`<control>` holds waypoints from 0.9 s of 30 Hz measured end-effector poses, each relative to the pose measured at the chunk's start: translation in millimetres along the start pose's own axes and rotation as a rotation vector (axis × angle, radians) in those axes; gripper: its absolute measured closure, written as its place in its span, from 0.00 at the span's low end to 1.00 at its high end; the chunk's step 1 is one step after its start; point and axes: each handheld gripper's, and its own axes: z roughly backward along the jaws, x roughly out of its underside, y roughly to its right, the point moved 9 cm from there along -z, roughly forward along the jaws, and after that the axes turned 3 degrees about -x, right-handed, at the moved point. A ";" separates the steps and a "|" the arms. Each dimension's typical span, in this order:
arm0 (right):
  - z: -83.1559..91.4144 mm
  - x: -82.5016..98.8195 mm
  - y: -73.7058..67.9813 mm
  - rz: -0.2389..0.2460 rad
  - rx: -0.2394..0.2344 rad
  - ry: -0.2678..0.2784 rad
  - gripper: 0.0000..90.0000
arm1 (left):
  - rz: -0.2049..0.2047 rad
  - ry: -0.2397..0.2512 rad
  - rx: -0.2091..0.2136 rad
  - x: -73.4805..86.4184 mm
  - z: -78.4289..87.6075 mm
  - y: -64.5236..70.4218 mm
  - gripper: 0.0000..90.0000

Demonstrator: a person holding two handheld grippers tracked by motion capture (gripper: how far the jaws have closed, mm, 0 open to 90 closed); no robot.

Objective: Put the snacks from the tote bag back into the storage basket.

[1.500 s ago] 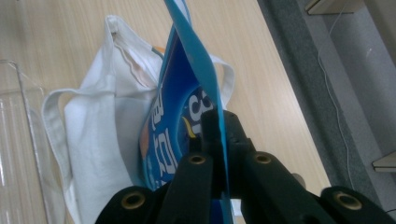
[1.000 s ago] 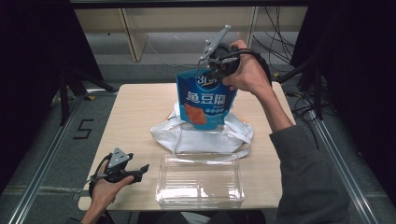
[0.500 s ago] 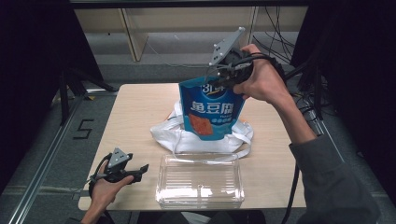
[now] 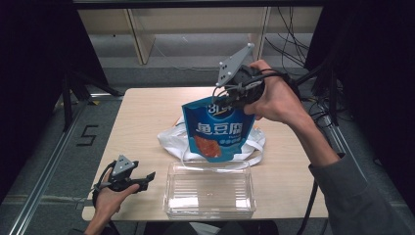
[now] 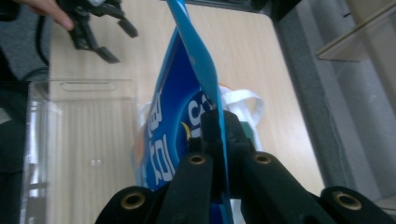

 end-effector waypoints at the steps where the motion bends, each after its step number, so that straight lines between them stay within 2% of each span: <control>1: -0.5 -1.6 -0.5 0.022 -0.004 0.010 1.00 | -0.001 0.001 -0.004 -0.4 -0.2 -0.4 0.23; 4: 0.0 -2.2 -5.8 0.006 -0.022 0.012 1.00 | 0.008 -0.004 -0.006 0.8 -0.2 -0.8 0.23; 6: -0.2 -3.4 -10.2 0.006 -0.037 0.015 1.00 | -0.005 -0.006 -0.006 0.9 -0.1 -2.0 0.23; 7: -0.7 -4.5 -13.2 0.018 -0.047 0.020 1.00 | 0.015 -0.005 -0.007 0.4 -0.9 -1.3 0.23; 9: -2.6 -4.3 -15.8 0.019 -0.058 0.014 1.00 | -0.001 -0.008 -0.007 1.0 -0.4 -1.2 0.23; 14: -4.9 -5.8 -19.5 0.041 -0.074 0.012 1.00 | 0.003 -0.006 0.000 0.4 -1.3 -0.6 0.23; 15: -4.7 -4.5 -23.9 0.007 -0.075 -0.005 1.00 | 0.001 -0.009 0.000 1.0 -0.8 -0.9 0.23; 16: -4.7 -4.5 -23.9 0.007 -0.075 -0.005 1.00 | -0.002 -0.010 0.000 1.2 -0.6 -1.1 0.23; 17: -7.4 -7.5 -24.0 0.049 -0.089 0.017 1.00 | 0.015 -0.013 -0.002 1.6 -0.7 -0.8 0.23; 18: -7.4 -7.5 -24.0 0.049 -0.089 0.017 1.00 | -0.009 -0.009 0.001 0.4 -0.6 -1.7 0.23; 21: -11.1 -7.2 -28.2 0.041 -0.101 0.009 1.00 | 0.009 -0.011 0.006 1.9 -1.3 0.8 0.23; 24: -12.2 -7.7 -30.9 0.043 -0.110 0.014 1.00 | 0.000 -0.017 0.001 1.6 -1.2 0.1 0.23; 25: -12.3 -8.0 -30.9 0.059 -0.117 0.016 1.00 | 0.000 -0.017 0.001 1.6 -1.2 0.1 0.23; 27: -11.8 -7.0 -34.2 0.050 -0.125 0.015 1.00 | 0.005 -0.012 0.002 1.6 -1.1 0.0 0.23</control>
